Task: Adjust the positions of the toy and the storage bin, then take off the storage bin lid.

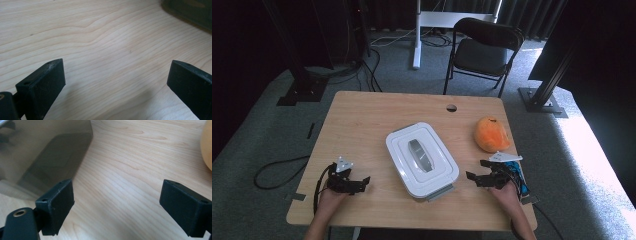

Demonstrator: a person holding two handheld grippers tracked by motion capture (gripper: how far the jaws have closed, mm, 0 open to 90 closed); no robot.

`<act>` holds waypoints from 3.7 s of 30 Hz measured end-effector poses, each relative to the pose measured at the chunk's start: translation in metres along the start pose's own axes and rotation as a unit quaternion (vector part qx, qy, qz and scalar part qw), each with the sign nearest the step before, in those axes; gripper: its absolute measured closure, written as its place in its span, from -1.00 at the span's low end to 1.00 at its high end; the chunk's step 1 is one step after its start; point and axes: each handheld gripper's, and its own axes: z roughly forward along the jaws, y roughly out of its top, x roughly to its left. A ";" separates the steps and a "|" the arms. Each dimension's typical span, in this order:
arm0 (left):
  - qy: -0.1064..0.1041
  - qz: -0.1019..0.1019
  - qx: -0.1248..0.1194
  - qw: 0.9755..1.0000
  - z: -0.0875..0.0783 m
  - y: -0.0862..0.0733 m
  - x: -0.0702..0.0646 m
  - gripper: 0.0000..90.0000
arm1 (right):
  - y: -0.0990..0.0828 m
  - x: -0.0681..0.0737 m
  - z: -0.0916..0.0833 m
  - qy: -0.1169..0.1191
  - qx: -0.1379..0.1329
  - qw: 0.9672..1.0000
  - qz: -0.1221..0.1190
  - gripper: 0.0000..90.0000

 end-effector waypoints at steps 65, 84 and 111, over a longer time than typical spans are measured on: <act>0.023 0.008 0.018 1.000 -0.015 -0.029 0.022 -0.95 | 0.123 0.104 -0.015 0.095 -0.053 0.989 -0.103 -0.74; 0.024 0.007 0.018 1.000 -0.015 -0.029 0.022 -0.95 | 0.126 0.125 0.020 0.085 -0.014 0.990 -0.111 -0.74; 0.024 0.007 0.018 1.000 -0.015 -0.029 0.022 -0.95 | 0.108 0.147 0.036 0.030 0.018 0.991 -0.130 -0.08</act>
